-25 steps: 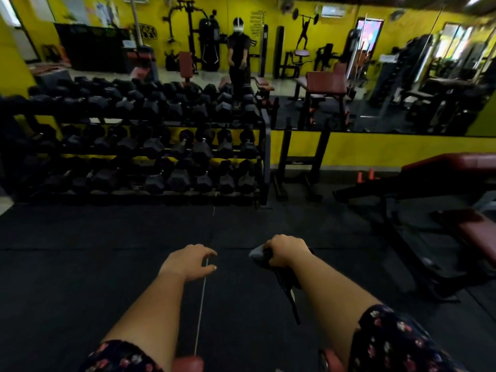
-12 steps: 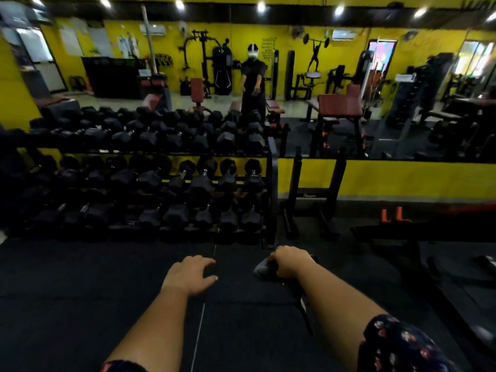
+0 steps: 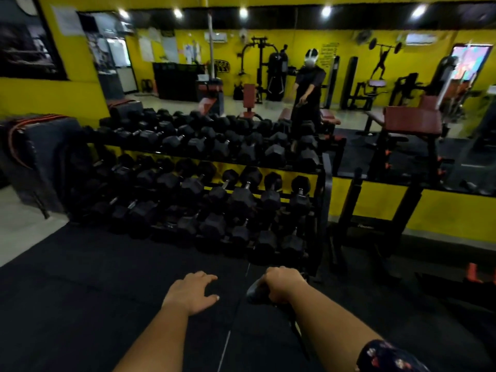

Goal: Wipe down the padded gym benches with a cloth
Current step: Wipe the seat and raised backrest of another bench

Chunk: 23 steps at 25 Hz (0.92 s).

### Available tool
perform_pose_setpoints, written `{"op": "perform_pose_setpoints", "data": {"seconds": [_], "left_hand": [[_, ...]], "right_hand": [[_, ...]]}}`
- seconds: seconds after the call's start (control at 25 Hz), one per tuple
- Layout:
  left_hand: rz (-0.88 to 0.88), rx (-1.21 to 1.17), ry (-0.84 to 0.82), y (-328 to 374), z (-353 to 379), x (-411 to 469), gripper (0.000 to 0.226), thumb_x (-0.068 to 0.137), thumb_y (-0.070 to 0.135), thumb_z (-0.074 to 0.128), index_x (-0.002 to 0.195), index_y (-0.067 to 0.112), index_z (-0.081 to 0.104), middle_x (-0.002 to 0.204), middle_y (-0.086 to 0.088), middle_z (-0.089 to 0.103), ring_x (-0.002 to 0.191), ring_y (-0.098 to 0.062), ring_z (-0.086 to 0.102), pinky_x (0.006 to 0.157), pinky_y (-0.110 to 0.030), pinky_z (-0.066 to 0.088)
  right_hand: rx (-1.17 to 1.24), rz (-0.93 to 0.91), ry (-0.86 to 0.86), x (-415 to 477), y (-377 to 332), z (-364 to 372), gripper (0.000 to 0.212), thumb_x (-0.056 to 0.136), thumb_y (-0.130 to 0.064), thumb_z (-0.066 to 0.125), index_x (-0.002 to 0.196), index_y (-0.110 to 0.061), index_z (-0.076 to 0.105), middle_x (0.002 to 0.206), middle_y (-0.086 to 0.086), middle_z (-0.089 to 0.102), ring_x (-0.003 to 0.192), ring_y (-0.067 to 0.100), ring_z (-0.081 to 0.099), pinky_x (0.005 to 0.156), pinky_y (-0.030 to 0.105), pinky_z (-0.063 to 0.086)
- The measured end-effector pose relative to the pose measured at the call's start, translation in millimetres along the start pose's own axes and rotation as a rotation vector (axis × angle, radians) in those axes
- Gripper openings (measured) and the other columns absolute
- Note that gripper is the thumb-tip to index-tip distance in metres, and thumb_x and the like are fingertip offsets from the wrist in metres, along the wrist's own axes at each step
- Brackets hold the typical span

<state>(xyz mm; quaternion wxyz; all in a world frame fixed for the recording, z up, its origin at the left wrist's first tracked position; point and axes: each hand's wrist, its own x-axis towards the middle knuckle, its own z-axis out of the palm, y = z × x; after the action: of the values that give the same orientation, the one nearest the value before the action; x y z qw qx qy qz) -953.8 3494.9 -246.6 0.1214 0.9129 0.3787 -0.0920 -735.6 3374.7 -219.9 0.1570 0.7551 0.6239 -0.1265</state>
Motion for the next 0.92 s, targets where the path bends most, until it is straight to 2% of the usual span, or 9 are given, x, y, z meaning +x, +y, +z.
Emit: {"op": "perform_pose_setpoints", "data": {"seconds": [0.24, 0.44, 0.64, 0.92], "left_hand": [[-0.085, -0.024, -0.015, -97.5, -33.2, 69.0, 0.065, 0.094, 0.057, 0.048, 0.152, 0.035, 0.029, 0.151, 0.006, 0.035, 0.135, -0.018, 0.038, 0.106, -0.038, 0.039], [-0.23, -0.083, 0.079, -219.4, -88.6, 89.8, 0.064, 0.094, 0.056, 0.05, 0.151, 0.036, 0.03, 0.151, 0.006, 0.035, 0.135, -0.019, 0.037, 0.105, -0.039, 0.039], [-0.405, -0.104, 0.096, -308.0, -87.9, 39.6, 0.062, 0.095, 0.055, 0.049, 0.151, 0.035, 0.031, 0.152, 0.005, 0.035, 0.137, -0.018, 0.037, 0.108, -0.039, 0.036], [-0.811, -0.135, 0.102, -401.0, -78.5, -63.9, 0.063, 0.093, 0.055, 0.052, 0.15, 0.037, 0.033, 0.151, 0.001, 0.037, 0.136, -0.023, 0.04, 0.108, -0.043, 0.036]], "right_hand": [[-0.047, -0.076, 0.047, 128.5, -39.3, -75.5, 0.042, 0.092, -0.025, 0.054, 0.133, -0.029, 0.054, 0.132, 0.005, 0.05, 0.117, 0.033, 0.052, 0.092, 0.046, 0.047], [-0.031, -0.175, 0.12, 230.4, -119.7, -136.1, 0.043, 0.092, -0.025, 0.053, 0.134, -0.029, 0.053, 0.132, 0.002, 0.05, 0.116, 0.032, 0.053, 0.089, 0.043, 0.048], [-0.062, -0.265, 0.174, 292.6, -223.0, -171.5, 0.038, 0.093, -0.024, 0.055, 0.131, -0.022, 0.054, 0.128, 0.005, 0.051, 0.112, 0.032, 0.052, 0.086, 0.044, 0.046], [-0.087, -0.603, 0.185, 337.5, -399.2, -224.9, 0.035, 0.09, -0.022, 0.057, 0.125, -0.023, 0.057, 0.126, 0.006, 0.05, 0.112, 0.032, 0.053, 0.089, 0.044, 0.048]]}}
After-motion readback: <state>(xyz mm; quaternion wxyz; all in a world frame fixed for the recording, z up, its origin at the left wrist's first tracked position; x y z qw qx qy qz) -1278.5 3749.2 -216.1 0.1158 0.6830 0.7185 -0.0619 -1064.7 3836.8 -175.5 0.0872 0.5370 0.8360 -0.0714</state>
